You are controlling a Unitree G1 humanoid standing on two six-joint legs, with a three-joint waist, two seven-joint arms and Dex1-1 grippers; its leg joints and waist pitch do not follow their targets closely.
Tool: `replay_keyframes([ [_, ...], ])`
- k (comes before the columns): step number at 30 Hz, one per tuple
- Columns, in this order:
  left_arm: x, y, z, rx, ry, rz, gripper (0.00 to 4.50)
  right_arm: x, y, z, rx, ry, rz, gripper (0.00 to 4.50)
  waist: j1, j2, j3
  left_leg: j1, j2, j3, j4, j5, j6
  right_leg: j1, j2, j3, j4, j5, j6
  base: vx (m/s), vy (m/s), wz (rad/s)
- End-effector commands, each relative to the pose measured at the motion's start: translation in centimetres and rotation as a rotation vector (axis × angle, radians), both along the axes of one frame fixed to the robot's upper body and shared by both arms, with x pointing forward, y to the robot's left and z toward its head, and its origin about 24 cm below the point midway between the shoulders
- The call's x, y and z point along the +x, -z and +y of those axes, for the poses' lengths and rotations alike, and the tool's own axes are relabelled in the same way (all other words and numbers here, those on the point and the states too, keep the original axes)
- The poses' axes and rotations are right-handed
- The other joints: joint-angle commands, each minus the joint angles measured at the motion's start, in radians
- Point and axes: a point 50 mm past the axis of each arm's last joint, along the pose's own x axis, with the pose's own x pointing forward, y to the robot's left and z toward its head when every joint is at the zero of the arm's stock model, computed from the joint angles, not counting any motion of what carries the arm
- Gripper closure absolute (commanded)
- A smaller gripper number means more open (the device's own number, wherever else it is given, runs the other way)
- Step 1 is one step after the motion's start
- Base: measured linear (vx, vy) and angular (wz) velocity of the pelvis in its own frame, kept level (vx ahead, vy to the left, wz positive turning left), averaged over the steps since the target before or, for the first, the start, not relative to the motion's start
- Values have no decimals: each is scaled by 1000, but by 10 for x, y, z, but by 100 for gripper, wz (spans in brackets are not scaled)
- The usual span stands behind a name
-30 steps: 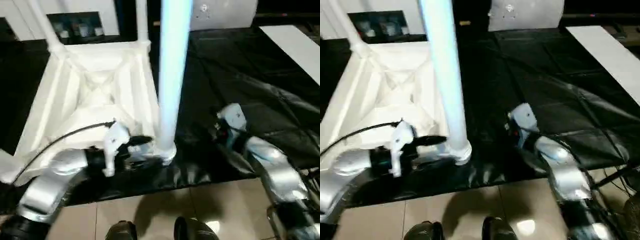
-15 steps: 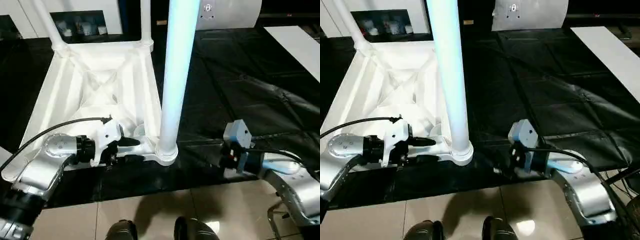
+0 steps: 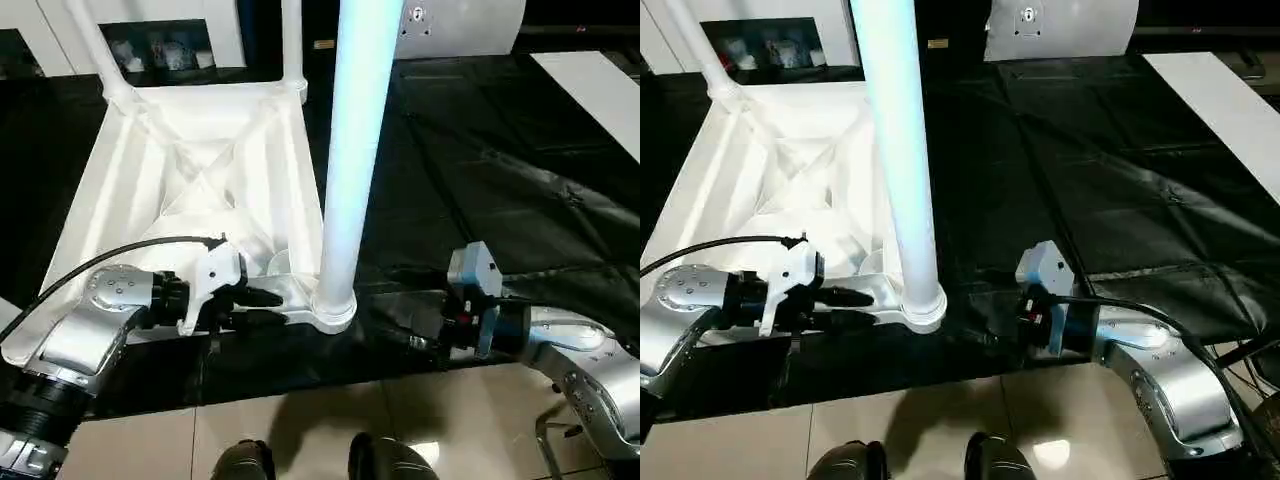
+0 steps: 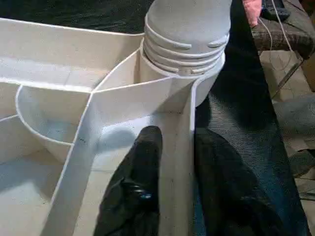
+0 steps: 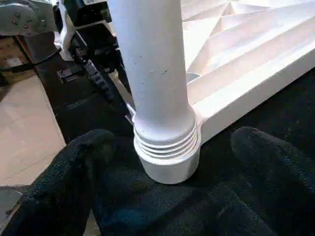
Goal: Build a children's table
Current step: Rotate leg to tighten
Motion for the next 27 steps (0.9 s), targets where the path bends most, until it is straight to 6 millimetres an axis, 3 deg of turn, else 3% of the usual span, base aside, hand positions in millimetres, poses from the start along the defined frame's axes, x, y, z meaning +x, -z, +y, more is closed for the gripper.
replay_keyframes([
  [1,-6,8,4,33,10,61,368,-1,-4,0,0,-6,0,0,7,4,-86,4,71,-25,-73,-106,85,63,-106,74,-81,-335,-167,0,0,0],
  [9,-14,13,8,109,65,96,447,0,-5,-1,-5,-5,0,0,4,4,-84,5,71,-24,-74,-114,82,62,-106,75,-82,-345,-165,0,0,0],
  [15,-8,8,4,75,33,49,447,3,-6,-1,-4,-4,-7,0,4,6,-86,5,72,-24,-73,-107,86,62,-105,74,-79,-317,-178,0,0,0],
  [20,-2,7,-1,78,58,-6,447,6,-7,-1,-11,-4,-18,0,8,3,-84,6,69,-22,-74,-114,87,61,-104,74,-88,-363,-155,0,0,0],
  [22,2,7,-9,79,107,-29,447,8,-8,1,-11,-18,-27,0,11,2,-83,11,66,-20,-74,-134,85,57,-105,73,-95,-413,-138,0,0,0],
  [23,2,5,-15,62,132,-35,447,9,-7,3,-21,-33,-39,0,13,8,-82,14,67,-21,-73,-139,81,56,-106,74,-95,-427,-135,0,0,0],
  [24,3,4,-19,49,149,-38,447,10,-7,4,-29,-44,-47,0,14,4,-84,13,67,-20,-73,-140,74,59,-108,74,-95,-428,-133,0,0,0],
  [25,3,1,-26,25,183,-39,447,12,-6,6,-29,-63,-51,0,18,9,-85,16,71,-22,-75,-142,72,57,-107,74,-93,-418,-137,0,0,0],
  [27,2,1,-29,23,207,-41,447,13,-6,7,-22,-82,-49,0,20,9,-89,15,72,-21,-74,-134,75,59,-108,75,-88,-386,-149,0,0,0],
])
